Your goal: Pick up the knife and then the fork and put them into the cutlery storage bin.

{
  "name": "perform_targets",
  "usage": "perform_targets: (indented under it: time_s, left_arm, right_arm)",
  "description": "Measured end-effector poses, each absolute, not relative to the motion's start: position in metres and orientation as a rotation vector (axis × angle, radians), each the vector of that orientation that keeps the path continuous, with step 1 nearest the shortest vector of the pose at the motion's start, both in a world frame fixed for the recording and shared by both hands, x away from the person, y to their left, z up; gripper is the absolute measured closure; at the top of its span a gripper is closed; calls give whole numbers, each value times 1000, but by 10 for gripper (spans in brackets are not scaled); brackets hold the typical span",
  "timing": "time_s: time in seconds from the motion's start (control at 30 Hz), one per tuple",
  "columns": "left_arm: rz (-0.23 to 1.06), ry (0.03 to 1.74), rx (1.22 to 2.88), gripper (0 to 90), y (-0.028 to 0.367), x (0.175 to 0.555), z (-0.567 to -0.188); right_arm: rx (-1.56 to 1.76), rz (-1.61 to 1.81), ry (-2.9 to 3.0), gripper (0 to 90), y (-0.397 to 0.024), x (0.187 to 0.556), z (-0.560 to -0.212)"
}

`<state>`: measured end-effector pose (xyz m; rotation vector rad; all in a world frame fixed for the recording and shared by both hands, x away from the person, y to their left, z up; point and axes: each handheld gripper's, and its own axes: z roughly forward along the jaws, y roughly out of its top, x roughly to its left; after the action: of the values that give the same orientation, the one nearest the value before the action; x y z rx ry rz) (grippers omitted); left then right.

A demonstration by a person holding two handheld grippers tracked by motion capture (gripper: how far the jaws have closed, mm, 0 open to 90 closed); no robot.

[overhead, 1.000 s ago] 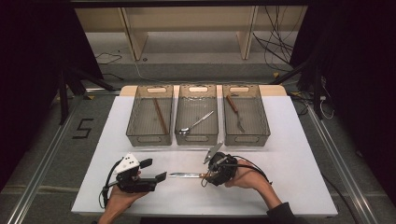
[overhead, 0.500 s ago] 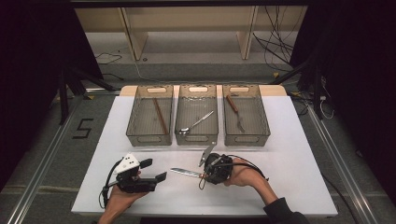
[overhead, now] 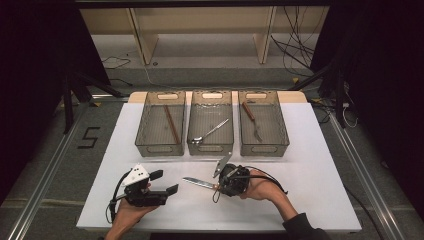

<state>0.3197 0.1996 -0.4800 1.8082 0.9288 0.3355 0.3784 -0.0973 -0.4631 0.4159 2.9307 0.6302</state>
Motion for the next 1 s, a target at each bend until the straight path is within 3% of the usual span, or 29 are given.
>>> perform_targets:
  time_s: [1.0]
  left_arm:
    - [341, 929, 1804, 179, 200, 320, -480]
  right_arm:
    - [628, 962, 2711, 768, -144, 386, -404]
